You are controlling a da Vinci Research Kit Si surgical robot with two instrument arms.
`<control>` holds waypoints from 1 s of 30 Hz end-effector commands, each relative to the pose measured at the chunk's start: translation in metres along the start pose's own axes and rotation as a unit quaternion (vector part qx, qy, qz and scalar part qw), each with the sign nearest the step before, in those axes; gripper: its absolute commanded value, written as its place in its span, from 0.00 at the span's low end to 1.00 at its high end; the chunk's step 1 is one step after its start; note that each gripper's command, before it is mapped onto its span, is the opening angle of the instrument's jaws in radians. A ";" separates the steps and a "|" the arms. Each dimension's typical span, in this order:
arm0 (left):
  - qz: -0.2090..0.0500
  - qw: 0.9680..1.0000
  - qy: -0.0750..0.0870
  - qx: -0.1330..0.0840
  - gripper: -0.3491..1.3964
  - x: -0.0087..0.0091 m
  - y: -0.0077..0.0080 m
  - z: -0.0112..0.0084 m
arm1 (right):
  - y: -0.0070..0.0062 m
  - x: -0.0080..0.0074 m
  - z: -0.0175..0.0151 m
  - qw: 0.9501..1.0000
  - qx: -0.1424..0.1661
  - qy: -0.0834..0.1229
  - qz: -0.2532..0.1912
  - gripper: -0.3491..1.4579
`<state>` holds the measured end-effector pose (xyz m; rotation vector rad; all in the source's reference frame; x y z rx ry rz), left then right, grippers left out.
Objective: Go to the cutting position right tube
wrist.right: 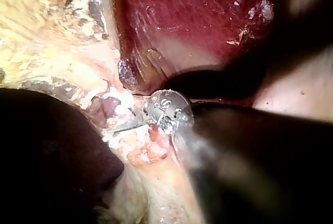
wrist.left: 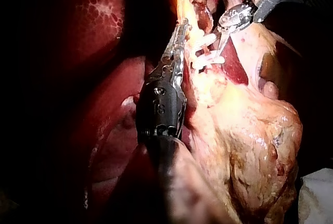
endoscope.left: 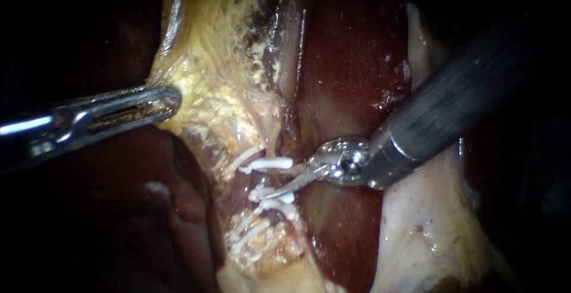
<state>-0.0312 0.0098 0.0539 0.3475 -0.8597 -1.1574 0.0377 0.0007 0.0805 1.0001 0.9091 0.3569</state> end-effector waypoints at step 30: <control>0.000 1.000 0.000 0.000 0.00 0.0001 0.0000 0.0001 | 0.0012 0.0002 0.0009 1.000 -0.001 0.004 0.002 0.53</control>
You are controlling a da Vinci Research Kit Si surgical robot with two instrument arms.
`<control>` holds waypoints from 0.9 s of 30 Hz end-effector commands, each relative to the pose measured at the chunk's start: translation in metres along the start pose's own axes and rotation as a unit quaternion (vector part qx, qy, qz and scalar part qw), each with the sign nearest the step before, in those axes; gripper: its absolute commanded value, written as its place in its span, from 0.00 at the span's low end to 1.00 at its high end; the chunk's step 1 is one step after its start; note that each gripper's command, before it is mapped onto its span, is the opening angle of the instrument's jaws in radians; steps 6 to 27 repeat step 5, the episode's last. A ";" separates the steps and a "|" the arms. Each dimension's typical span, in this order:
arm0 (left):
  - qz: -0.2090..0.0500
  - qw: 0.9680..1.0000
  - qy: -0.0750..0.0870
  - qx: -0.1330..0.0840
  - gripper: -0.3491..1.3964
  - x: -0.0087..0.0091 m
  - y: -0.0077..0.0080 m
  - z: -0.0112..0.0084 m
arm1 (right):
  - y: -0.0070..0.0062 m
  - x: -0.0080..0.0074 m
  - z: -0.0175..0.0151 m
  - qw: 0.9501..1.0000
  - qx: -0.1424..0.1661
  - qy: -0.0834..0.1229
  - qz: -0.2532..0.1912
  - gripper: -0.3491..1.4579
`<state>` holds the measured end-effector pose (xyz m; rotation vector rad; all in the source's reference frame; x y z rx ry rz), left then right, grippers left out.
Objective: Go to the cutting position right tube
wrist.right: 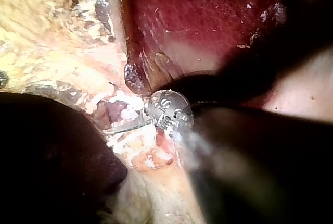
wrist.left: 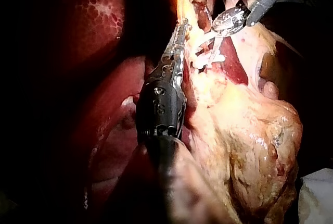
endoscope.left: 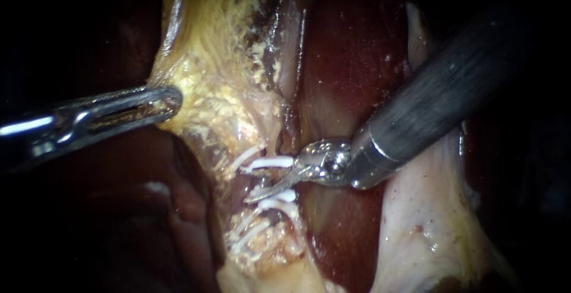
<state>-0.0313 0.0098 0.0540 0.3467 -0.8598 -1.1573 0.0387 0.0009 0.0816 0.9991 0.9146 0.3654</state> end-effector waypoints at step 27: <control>0.000 1.000 0.000 0.000 0.00 0.0000 0.0001 0.0001 | 0.0000 0.0000 0.0000 1.000 0.000 0.000 0.000 0.54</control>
